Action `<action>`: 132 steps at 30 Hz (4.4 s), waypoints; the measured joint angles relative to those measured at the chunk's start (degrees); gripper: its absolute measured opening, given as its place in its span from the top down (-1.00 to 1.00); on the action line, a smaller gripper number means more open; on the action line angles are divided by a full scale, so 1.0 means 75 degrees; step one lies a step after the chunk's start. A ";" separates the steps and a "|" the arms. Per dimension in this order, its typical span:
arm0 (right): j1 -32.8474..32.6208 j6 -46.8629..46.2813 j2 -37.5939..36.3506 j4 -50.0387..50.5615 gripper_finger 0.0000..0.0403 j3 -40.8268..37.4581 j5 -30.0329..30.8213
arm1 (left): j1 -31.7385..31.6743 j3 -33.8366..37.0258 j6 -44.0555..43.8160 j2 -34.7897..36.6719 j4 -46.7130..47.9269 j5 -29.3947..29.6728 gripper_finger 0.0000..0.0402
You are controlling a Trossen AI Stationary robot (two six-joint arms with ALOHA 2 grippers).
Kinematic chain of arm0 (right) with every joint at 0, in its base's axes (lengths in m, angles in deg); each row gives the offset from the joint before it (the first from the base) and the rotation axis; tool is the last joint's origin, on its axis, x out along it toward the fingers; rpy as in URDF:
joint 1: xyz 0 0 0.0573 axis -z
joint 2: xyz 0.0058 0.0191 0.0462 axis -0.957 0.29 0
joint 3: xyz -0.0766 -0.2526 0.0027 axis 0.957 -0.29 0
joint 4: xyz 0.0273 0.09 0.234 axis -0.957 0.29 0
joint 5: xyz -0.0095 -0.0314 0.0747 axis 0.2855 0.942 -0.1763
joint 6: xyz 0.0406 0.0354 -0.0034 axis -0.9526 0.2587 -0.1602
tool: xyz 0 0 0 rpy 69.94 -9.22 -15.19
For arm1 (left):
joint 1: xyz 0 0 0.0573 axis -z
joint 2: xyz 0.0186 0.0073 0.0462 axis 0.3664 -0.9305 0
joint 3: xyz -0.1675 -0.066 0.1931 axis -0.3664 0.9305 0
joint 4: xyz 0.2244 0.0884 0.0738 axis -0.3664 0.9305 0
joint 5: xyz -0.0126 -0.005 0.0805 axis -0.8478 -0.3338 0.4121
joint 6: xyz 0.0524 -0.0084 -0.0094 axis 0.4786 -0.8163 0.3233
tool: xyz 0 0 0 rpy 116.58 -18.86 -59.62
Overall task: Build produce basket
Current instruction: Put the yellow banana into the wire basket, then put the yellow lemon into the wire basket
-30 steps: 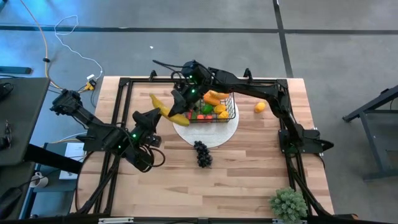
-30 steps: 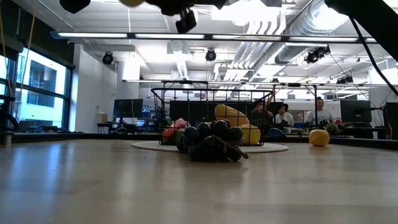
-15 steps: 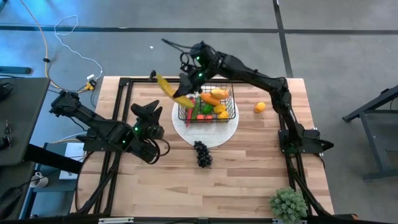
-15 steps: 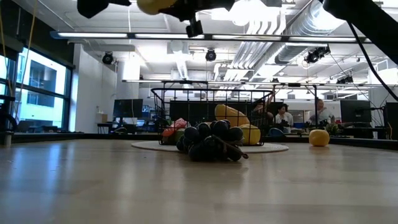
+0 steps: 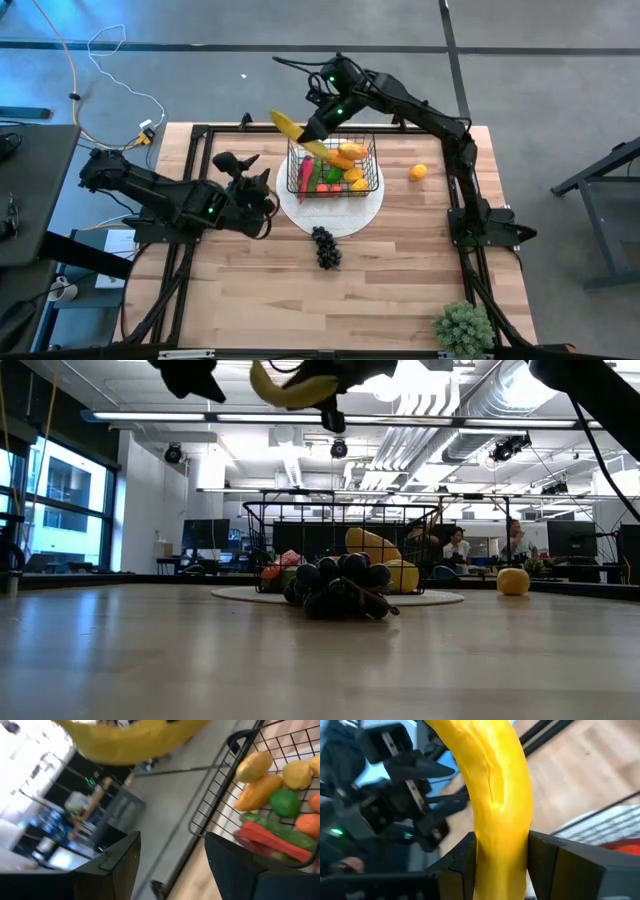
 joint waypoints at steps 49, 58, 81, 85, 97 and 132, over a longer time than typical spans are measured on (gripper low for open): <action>0.0614 0.1094 -0.0020 -0.0972 0.46 -0.3381 0.2154 | -0.3770 0.0009 -0.1690 0.0000 -0.0192 -0.1949 -0.04; 0.0603 -0.0405 -0.0017 -0.2168 0.46 -0.4273 0.2145 | -0.3829 0.0009 -0.1690 0.0000 -0.0192 -0.1934 -0.04; 0.0332 -0.1747 -0.0023 -0.3195 0.02 -0.4721 0.2831 | -0.3829 0.0009 -0.1148 0.0000 -0.0214 -0.2043 -0.04; 0.0340 -0.2035 -0.0023 -0.3192 -0.05 -0.4721 0.3061 | -0.3826 0.0009 -0.0940 0.0000 -0.0213 -0.2110 -0.04; 0.0524 -0.2327 -0.0244 -0.2744 -0.06 -0.4721 0.2322 | -0.3826 0.0009 -0.0156 0.0000 -0.0201 -0.2112 -0.04; -0.1077 -0.3635 -0.2405 0.1804 -0.06 -0.4707 0.8002 | -0.5557 0.0009 0.2307 0.0000 -0.1098 -0.6357 -0.04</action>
